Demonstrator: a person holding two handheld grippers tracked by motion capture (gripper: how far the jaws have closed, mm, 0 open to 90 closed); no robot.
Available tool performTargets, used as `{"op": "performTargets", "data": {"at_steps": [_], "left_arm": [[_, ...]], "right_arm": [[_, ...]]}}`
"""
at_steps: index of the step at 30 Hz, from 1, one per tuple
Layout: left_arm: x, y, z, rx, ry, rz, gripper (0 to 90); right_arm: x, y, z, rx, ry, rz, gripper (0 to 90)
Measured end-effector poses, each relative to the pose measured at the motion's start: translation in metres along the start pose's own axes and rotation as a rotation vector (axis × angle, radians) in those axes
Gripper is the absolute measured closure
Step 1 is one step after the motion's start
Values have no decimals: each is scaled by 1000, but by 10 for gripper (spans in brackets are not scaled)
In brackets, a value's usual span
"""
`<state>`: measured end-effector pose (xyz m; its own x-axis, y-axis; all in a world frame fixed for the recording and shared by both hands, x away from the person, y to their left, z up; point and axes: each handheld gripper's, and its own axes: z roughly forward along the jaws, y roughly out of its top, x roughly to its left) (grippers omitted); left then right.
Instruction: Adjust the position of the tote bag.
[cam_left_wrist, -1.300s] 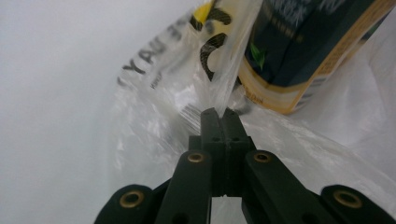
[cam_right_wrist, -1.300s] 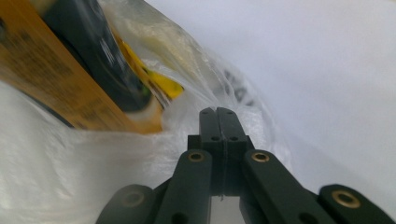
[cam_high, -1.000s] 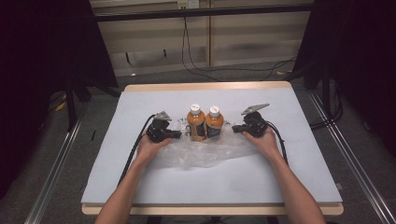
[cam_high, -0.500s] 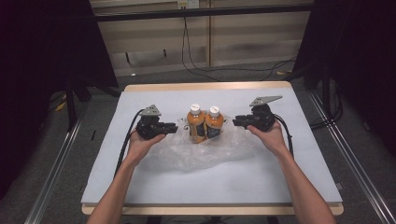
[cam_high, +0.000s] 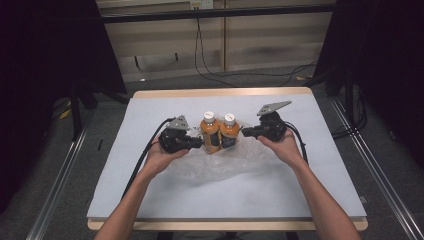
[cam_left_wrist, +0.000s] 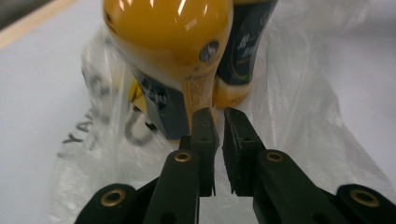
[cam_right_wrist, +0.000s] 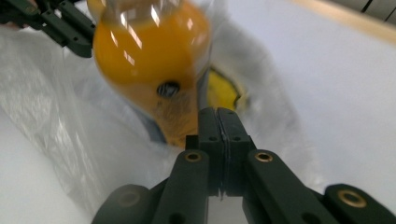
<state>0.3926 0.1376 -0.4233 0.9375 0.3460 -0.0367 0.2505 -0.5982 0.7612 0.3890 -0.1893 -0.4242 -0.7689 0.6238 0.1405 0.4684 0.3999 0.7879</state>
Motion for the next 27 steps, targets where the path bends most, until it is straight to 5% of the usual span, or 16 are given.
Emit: {"op": "performTargets", "data": {"at_steps": [8,12,17,25,27], "left_arm": [[2,-9,26,82,-22,-10,840],[2,-13,34,174,-23,25,846],[5,-21,37,226,-13,24,854],[13,-33,26,270,32,19,876],[17,-38,20,286,78,25,887]], "right_arm": [[-4,-6,30,101,4,13,900],[-6,-16,44,184,-3,20,900],[-3,-22,48,273,10,-17,900],[11,-22,40,394,-22,-180,900],[13,-24,34,431,-34,-218,900]]}}
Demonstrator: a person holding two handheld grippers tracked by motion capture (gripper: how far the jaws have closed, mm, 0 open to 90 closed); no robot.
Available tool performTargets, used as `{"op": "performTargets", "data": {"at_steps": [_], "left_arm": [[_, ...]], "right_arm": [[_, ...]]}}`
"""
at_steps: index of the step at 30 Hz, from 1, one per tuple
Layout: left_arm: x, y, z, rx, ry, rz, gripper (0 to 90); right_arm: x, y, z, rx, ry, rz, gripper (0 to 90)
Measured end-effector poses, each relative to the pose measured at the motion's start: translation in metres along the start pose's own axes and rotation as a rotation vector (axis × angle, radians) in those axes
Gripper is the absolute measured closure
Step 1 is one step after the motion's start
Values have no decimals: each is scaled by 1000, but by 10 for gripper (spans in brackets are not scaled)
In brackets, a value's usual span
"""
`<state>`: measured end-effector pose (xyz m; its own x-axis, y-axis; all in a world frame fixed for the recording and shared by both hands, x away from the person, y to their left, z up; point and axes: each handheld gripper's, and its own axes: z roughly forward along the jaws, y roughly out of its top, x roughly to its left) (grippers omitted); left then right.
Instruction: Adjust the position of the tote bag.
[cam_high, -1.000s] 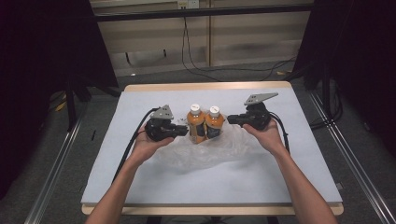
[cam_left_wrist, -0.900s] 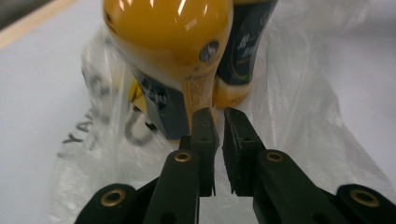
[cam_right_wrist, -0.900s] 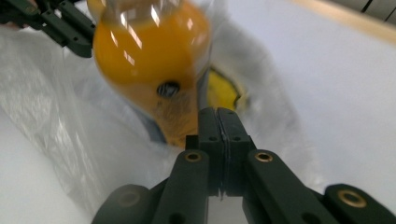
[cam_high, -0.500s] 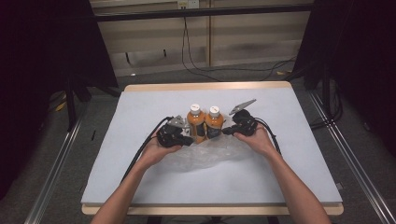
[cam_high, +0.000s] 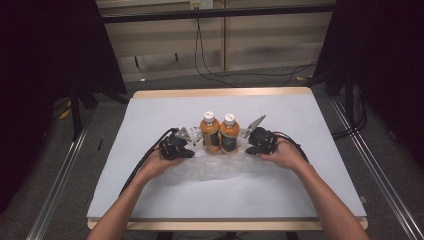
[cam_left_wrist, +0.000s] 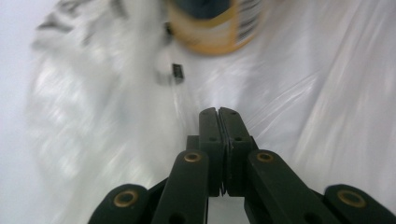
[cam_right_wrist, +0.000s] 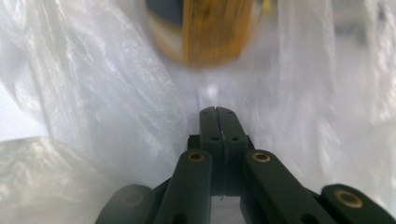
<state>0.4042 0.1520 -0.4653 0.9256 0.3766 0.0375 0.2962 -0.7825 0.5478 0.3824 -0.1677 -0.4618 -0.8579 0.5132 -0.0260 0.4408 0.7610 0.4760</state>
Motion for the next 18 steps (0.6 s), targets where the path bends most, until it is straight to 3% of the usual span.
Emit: {"op": "performTargets", "data": {"at_steps": [4,6,9,14,18], "left_arm": [[6,-4,-4,18,16,9,900],[7,-4,-4,36,48,27,900],[11,-1,-3,60,62,44,900],[22,-1,-4,72,55,31,900],[27,-1,-4,75,70,24,900]], "right_arm": [[0,-13,-10,52,0,-17,900],[-2,-20,-16,77,-2,-13,900],[-4,-26,-20,112,-34,-22,900],[-13,-35,-24,112,-90,-21,900],[-22,-39,-24,100,-119,11,900]]}}
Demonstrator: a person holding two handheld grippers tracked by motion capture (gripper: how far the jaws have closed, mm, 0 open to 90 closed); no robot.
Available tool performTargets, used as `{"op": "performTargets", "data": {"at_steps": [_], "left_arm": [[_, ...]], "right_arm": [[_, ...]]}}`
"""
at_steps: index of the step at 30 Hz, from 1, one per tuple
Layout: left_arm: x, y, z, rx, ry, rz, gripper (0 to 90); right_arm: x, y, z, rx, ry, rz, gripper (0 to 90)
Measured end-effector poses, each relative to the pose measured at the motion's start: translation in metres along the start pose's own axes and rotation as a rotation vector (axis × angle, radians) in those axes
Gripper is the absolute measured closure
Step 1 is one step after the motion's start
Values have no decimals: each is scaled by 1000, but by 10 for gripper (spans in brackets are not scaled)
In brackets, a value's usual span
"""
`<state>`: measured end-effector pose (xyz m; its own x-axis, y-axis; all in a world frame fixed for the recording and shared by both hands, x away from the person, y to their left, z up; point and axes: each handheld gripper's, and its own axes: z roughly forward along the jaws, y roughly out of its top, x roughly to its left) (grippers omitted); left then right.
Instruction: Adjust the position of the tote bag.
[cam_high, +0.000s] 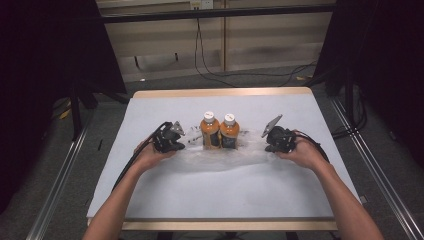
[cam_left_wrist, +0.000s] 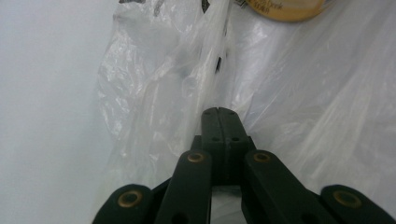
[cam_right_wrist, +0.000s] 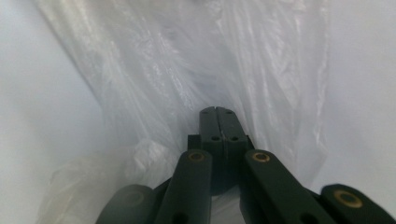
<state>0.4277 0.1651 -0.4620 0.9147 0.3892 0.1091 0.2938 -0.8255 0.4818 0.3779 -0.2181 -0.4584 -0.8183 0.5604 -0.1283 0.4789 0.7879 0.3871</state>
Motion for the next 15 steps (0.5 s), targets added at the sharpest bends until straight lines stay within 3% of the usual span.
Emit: {"op": "performTargets", "data": {"at_steps": [2,3,5,7,10,12,14,15], "left_arm": [[3,0,0,23,25,16,900],[4,0,-1,41,45,52,900],[6,-5,-3,24,21,18,900],[4,-9,-4,16,20,9,900],[2,-11,-7,25,25,29,900],[3,-14,-8,17,9,5,900],[4,-15,-9,19,8,13,900],[3,-16,-9,17,2,-2,900]], "right_arm": [[-5,-2,0,-1,-9,3,900],[-6,-3,0,8,-17,16,900],[-8,-5,-1,8,-24,15,900],[-8,-7,-1,3,-21,17,900],[-6,-8,-2,8,-25,19,900],[-6,-9,-3,17,-34,8,900],[-7,-13,-5,26,-10,15,900],[-7,-14,-6,24,-4,26,900]]}}
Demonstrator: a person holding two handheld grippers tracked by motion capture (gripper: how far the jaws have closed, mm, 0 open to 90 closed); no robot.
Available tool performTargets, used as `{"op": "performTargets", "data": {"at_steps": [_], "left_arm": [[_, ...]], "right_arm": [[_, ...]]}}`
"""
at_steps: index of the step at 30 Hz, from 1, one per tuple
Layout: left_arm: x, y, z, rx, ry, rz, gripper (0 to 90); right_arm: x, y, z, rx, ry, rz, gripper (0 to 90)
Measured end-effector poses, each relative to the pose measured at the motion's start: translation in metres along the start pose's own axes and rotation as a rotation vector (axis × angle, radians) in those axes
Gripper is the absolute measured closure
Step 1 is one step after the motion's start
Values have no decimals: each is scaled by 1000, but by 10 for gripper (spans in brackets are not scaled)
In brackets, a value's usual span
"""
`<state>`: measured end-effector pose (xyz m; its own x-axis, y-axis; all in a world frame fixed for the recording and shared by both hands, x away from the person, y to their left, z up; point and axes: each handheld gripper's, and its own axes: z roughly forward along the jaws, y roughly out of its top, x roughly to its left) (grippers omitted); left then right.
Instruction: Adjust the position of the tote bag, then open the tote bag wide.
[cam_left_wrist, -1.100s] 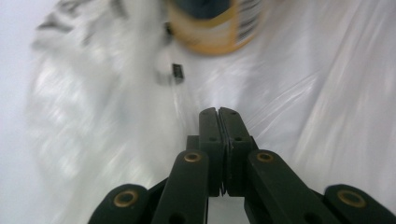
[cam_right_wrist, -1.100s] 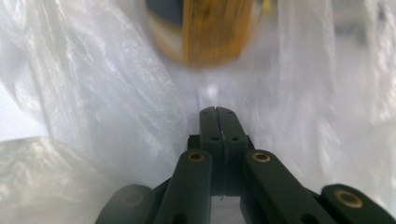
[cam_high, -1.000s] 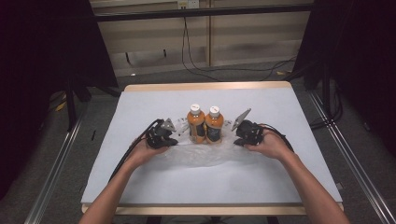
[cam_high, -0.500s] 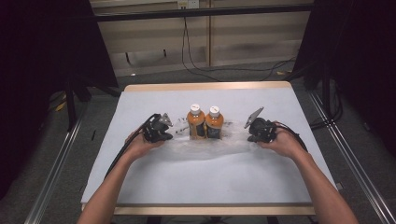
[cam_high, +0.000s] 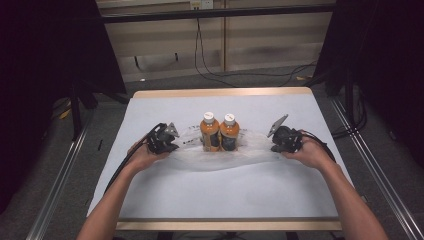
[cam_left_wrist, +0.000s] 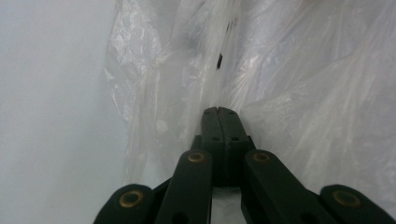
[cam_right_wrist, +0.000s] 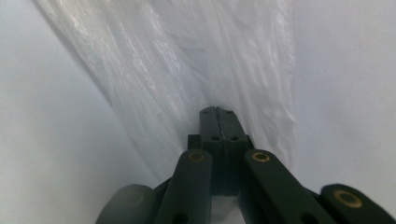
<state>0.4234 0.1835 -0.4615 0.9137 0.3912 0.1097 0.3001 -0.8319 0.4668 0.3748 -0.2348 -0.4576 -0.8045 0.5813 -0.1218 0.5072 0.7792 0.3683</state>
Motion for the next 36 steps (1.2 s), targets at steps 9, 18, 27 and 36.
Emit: {"op": "performTargets", "data": {"at_steps": [9,18,27,36], "left_arm": [[-1,-7,-5,2,2,5,900],[-1,-18,-9,-30,-4,-58,900],[-1,-22,-10,-46,-25,-72,900],[-1,-28,-18,-189,-66,-177,900]], "right_arm": [[1,-6,-4,3,5,9,900],[5,-18,-8,-7,-12,14,900],[5,-19,-9,-18,-3,25,900],[2,-22,-13,-116,33,105,900]]}}
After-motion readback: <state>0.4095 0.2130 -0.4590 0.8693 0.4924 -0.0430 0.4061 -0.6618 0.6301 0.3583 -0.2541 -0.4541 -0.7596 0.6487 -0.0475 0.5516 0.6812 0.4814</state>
